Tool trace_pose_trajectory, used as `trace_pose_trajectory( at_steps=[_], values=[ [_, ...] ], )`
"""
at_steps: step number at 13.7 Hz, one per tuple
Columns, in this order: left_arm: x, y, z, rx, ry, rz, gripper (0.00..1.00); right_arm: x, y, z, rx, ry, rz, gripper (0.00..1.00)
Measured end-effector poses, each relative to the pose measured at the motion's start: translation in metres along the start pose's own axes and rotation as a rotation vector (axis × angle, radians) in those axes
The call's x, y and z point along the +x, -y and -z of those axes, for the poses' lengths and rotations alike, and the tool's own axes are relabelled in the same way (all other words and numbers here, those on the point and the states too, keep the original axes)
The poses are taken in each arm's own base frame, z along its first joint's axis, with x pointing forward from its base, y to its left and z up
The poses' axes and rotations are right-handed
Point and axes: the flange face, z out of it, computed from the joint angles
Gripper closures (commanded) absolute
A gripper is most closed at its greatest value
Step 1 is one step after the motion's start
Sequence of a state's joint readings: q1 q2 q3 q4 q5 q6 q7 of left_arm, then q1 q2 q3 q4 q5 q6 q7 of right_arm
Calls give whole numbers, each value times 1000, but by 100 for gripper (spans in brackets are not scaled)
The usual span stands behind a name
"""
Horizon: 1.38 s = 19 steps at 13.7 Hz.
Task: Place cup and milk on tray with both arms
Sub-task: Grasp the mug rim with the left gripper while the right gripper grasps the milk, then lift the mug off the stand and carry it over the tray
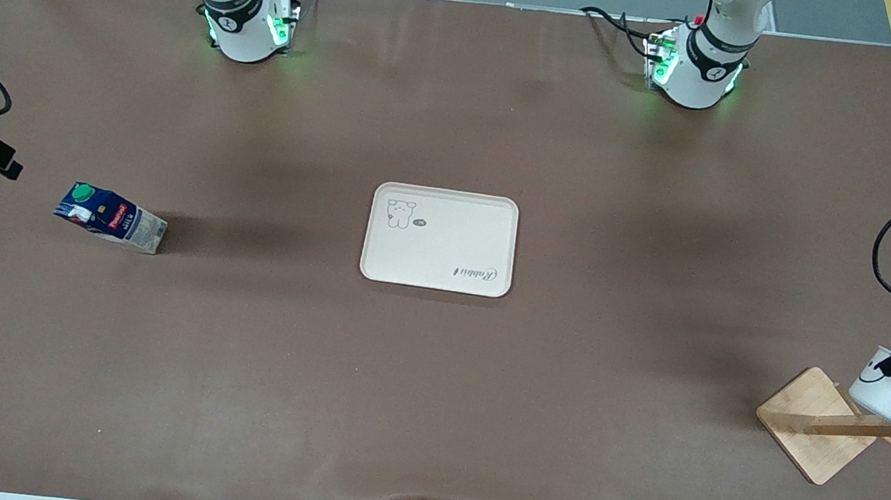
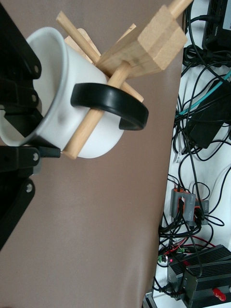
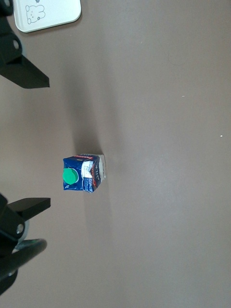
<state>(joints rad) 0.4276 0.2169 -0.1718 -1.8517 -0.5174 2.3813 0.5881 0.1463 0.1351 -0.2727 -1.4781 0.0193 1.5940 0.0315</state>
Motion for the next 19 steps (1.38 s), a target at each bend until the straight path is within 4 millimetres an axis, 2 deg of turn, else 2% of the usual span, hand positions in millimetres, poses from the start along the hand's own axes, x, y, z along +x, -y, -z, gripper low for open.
trace_pose_trajectory(
  at_steps=[6,9,12,19],
  values=[
    [2,-7,2,-1,-4,-9,100,12,3,-30,-15,51,-2,0],
    [3,-11,5,-7,1,-8,100,23,8,-63,-26,104,1,0],
    [2,-18,10,-28,29,0,100,28,5,-91,-39,172,-10,0],
    [-5,-48,20,-80,111,12,100,25,-4,-109,-44,256,-28,0]
  ],
)
